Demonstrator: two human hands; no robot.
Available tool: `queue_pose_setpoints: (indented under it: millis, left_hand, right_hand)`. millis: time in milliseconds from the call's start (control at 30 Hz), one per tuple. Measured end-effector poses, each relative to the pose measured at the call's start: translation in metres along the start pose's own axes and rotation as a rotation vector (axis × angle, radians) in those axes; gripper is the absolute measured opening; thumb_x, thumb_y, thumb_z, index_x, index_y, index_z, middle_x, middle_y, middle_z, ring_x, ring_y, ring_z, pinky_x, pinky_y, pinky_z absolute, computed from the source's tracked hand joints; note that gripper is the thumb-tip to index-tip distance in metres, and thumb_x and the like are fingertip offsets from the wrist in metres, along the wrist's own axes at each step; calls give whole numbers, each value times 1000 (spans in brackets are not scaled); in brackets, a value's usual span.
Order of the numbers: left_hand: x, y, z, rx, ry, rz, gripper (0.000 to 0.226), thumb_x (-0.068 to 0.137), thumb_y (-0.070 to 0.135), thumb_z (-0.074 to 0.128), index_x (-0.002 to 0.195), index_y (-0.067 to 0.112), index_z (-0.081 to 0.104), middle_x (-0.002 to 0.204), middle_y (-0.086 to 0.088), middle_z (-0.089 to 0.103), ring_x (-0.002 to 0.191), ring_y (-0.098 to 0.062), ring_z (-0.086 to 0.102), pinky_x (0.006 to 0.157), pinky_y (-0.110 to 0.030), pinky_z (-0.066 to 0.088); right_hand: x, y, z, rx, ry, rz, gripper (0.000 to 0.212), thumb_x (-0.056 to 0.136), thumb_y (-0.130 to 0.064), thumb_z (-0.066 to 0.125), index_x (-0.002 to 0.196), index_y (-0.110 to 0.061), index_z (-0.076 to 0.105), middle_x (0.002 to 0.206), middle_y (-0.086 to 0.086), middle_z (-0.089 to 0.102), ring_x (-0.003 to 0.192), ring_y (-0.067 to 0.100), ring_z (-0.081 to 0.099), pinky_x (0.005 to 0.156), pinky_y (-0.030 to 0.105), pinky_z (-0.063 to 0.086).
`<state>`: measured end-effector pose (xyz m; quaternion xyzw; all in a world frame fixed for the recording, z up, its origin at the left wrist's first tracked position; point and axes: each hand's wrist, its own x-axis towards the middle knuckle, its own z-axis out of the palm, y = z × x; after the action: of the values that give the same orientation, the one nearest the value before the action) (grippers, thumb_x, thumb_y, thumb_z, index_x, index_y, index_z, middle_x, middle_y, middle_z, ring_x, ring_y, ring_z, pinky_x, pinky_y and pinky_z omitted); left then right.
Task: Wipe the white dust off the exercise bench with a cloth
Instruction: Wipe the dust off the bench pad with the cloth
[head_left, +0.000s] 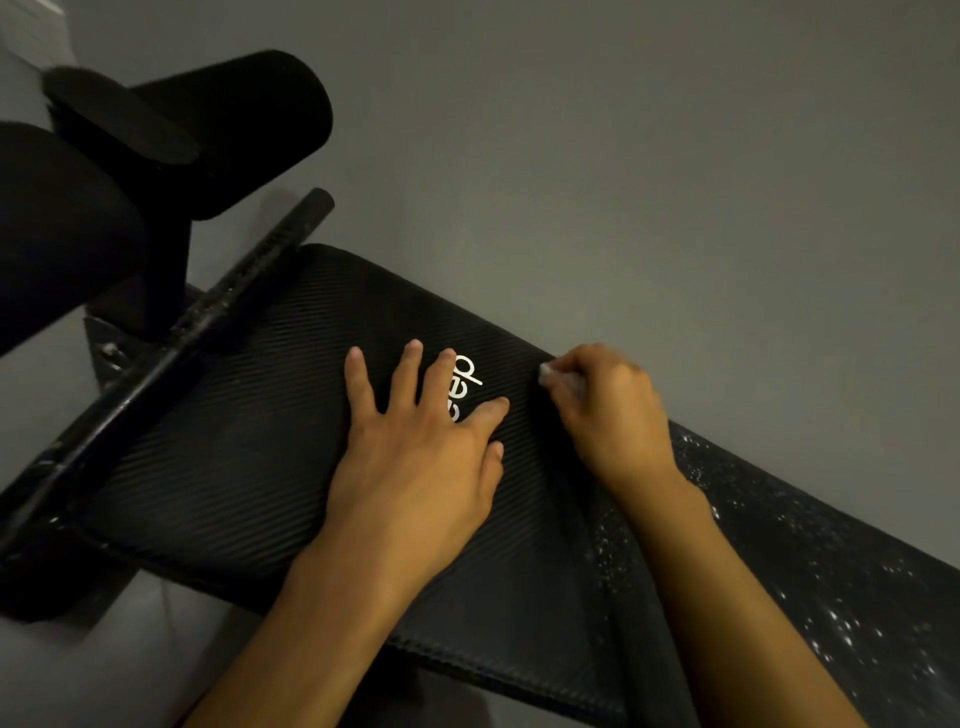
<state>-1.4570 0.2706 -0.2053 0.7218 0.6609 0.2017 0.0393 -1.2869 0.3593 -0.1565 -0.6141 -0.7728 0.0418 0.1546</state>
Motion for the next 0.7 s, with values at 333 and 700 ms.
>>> queue_pose_setpoints:
  millis: [333,700]
  left_hand:
    - [0,1,-7,-8,-34,-22,47,94,51,40,132,32,59,156,-16,44,150,-41,29,118,-75,8]
    - [0,0,-9,-7,-37,-13,47,89,40,43,129,22,61,151,-19,48,147,-43,34,115,-78,14]
  right_hand:
    - [24,-31,16,163,-57,-152,17,95,-39,65,101,-24,73,99,-10,71,90,10,66,80,40,56]
    - [-47,-20,-6,39,-54,-181,16,97,-42,58,104,-32,67,101,-15,62,86,7,63,73,41,57]
